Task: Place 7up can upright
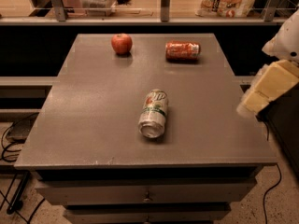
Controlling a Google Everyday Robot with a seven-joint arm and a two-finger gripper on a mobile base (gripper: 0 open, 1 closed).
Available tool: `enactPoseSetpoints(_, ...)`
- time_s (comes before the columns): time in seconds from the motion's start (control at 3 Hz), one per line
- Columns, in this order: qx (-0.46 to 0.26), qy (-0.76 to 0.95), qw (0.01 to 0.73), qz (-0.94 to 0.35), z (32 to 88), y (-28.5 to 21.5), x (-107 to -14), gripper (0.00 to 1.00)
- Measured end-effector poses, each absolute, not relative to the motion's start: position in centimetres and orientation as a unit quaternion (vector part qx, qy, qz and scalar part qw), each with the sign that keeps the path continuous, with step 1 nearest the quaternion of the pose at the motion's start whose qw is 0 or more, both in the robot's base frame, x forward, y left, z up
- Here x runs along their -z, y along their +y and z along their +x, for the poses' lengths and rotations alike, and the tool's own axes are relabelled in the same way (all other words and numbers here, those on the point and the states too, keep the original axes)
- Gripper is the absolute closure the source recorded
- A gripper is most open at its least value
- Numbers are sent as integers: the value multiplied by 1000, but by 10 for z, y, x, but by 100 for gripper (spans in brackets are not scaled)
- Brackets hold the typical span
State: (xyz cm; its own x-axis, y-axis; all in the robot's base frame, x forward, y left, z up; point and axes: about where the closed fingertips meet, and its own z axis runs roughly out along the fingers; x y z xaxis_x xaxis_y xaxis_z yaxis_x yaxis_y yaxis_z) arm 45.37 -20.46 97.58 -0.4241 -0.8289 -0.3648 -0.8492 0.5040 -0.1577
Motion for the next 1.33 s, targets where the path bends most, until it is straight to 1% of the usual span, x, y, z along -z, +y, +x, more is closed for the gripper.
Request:
enactPoseSetpoints(0.33,-41,866,208,-452,455,-200,-978,0)
enactPoseSetpoints(0.67,-41,867,208,-452,455,-200,-978,0)
enactPoseSetpoints(1.0,-34,873,196,-444,459,-189,-971,0)
enactPoseSetpoints(1.33,-51,876,186,-442,469,-148,-961,0)
